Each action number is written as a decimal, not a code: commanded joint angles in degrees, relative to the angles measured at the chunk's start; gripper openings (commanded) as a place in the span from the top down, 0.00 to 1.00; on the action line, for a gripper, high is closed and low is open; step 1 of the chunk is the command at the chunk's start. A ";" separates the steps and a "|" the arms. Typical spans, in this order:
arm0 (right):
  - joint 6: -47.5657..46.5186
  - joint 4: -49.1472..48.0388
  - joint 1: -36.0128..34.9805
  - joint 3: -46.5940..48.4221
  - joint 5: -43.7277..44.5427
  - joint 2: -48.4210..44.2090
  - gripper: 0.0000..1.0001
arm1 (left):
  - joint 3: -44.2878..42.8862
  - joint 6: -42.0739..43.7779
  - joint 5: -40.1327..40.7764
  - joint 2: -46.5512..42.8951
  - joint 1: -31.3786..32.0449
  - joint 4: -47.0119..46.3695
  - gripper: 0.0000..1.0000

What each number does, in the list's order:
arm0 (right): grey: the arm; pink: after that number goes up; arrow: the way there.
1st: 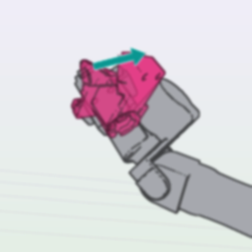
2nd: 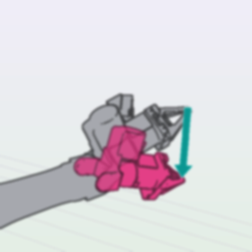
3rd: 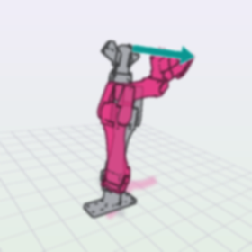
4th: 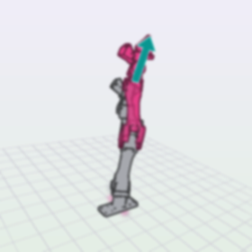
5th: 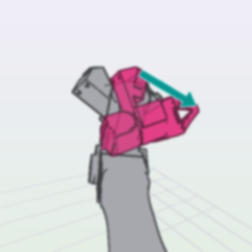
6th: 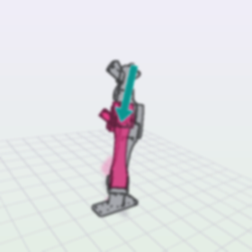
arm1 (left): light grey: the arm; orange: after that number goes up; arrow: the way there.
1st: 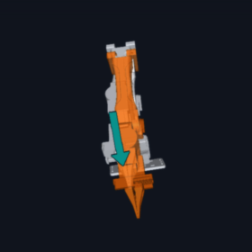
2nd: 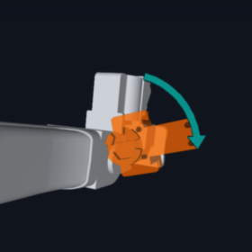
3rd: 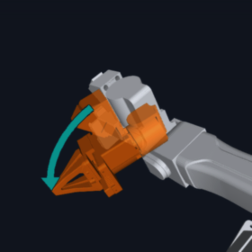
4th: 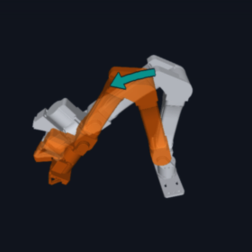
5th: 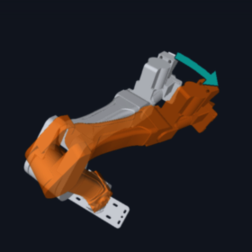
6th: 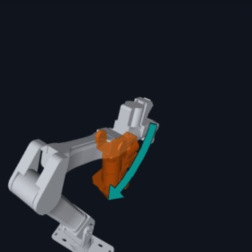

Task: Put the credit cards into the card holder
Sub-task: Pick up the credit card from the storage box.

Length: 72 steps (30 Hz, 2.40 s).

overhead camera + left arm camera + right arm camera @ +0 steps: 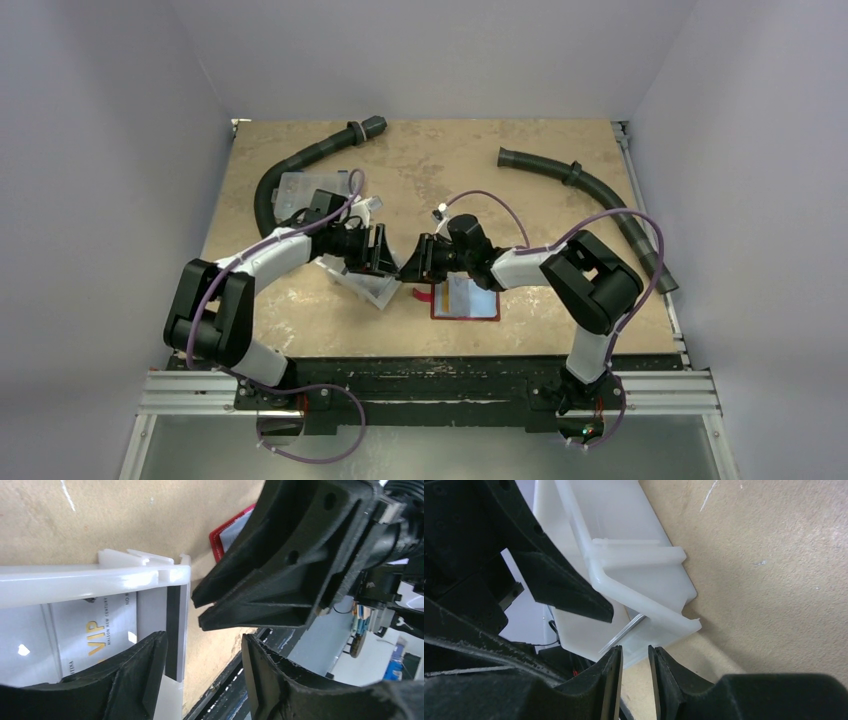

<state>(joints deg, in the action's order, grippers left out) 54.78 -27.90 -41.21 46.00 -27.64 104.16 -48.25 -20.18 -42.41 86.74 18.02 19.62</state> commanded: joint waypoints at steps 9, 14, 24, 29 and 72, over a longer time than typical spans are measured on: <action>-0.56 -2.86 -0.17 0.69 -0.15 0.45 0.66 | -1.06 2.52 -1.10 4.44 3.24 -1.33 0.37; -0.73 -2.60 -0.18 1.01 0.32 1.27 0.69 | -1.21 1.46 -5.05 3.29 3.20 -2.74 0.40; -0.39 -2.84 -0.18 1.14 0.94 1.84 0.74 | -0.73 -0.08 -5.52 1.80 3.25 -3.48 0.51; -0.38 -2.77 -0.16 1.08 0.77 1.66 0.75 | -0.73 0.71 -1.57 2.39 3.25 -2.14 0.61; -16.00 11.33 -1.76 8.21 6.45 -4.91 0.34 | -8.09 11.50 23.73 -13.15 3.11 17.25 1.00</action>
<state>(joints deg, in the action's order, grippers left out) 44.31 -20.95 -42.57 51.20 -24.93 102.45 -56.14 -11.64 -22.06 77.91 20.78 37.54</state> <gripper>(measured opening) 0.618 0.077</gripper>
